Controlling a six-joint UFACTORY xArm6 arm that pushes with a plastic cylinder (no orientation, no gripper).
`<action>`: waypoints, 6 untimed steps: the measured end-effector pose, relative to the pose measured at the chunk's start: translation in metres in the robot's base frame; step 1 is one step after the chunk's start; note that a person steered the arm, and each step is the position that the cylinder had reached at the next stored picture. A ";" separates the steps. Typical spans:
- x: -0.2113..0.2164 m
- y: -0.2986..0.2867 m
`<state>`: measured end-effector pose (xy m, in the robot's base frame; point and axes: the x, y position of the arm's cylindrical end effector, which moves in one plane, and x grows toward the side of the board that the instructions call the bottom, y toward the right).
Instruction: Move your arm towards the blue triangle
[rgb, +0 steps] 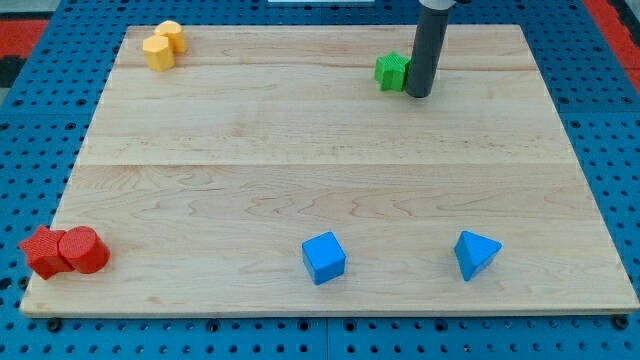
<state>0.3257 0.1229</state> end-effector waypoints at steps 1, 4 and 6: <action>0.000 0.009; 0.022 -0.016; 0.206 0.084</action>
